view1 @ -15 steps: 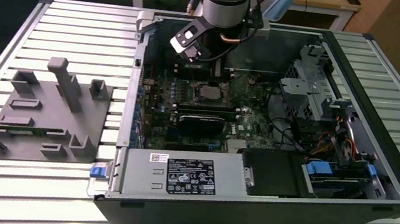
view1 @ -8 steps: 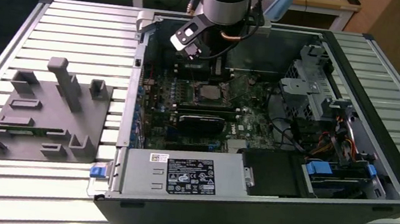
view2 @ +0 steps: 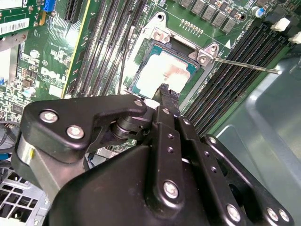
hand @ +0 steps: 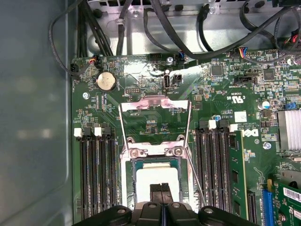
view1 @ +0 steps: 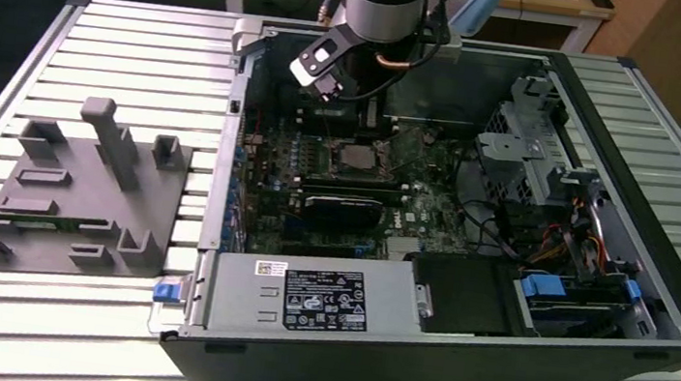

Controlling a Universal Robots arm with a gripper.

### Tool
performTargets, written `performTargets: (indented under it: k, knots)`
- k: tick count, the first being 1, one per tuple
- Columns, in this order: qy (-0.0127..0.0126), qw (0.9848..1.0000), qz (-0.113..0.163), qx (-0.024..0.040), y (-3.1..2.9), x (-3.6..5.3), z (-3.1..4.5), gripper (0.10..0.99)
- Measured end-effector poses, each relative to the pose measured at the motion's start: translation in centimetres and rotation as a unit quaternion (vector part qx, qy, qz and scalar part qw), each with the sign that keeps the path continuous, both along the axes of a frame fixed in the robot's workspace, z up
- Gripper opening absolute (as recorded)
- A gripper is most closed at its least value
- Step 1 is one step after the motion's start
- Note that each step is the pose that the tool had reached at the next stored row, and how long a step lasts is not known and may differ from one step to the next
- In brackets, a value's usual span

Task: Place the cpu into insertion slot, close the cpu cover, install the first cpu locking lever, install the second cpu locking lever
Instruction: 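Close the cpu cover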

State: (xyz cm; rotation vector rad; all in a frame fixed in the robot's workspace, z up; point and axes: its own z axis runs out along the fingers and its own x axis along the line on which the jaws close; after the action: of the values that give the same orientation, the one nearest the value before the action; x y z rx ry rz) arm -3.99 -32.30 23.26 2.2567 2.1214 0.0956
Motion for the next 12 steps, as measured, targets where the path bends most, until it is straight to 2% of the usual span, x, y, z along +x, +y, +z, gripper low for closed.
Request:
performTargets:
  k: [5,12]
  knots:
    - [0.0,1.0,0.0,-0.0001,0.0,0.0,0.21,0.106]
    - [-0.0002,1.0,0.0,0.0,0.0,0.0,1.8,0.106]
